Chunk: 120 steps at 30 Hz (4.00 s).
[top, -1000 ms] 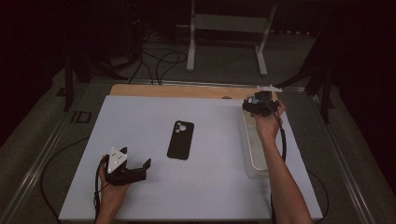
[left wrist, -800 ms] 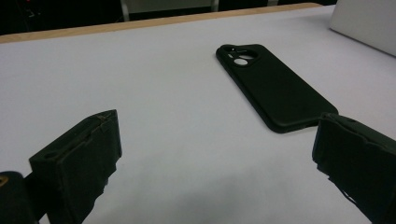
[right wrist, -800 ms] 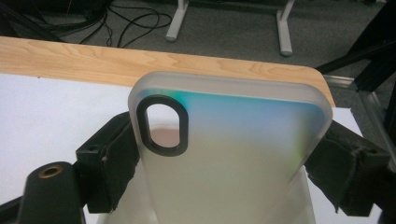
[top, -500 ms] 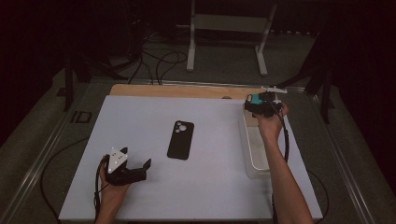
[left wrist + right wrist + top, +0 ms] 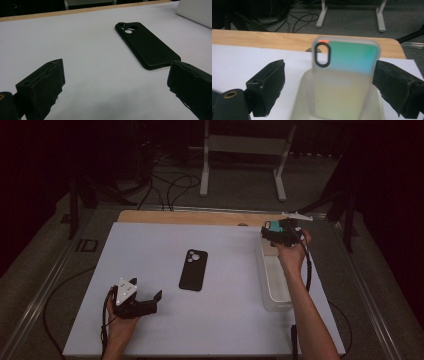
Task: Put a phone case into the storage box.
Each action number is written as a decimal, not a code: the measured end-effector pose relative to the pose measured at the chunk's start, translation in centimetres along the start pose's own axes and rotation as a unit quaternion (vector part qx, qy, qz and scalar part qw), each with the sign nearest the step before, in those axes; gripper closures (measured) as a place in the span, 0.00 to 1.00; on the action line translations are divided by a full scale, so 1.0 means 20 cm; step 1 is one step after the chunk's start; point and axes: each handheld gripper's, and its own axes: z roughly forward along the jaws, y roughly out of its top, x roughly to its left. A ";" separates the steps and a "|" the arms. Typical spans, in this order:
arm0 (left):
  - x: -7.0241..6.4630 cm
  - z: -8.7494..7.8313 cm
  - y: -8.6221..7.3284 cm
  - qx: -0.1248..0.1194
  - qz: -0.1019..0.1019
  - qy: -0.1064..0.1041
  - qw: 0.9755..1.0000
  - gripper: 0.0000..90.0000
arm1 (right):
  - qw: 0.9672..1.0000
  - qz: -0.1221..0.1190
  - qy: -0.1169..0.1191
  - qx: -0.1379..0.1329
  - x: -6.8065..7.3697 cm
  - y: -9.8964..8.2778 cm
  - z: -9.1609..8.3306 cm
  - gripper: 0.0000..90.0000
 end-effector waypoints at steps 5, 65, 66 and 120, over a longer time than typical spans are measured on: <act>0.00 0.00 0.00 0.000 0.000 0.000 1.000 0.02 | 0.999 -0.001 0.038 0.013 0.05 -0.01 -0.04 0.13; 0.00 -0.02 0.00 -0.004 -0.007 0.003 1.000 0.02 | 0.980 -0.101 0.160 -0.059 0.44 -0.56 -0.52 0.15; 0.00 -0.02 -0.01 -0.004 -0.008 0.004 1.000 0.02 | 0.979 -0.106 0.160 -0.063 0.44 -0.58 -0.53 0.15; -0.49 0.64 0.29 0.144 0.011 -0.130 0.981 0.99 | 0.968 -0.127 0.181 -0.123 0.38 -0.80 -0.62 0.17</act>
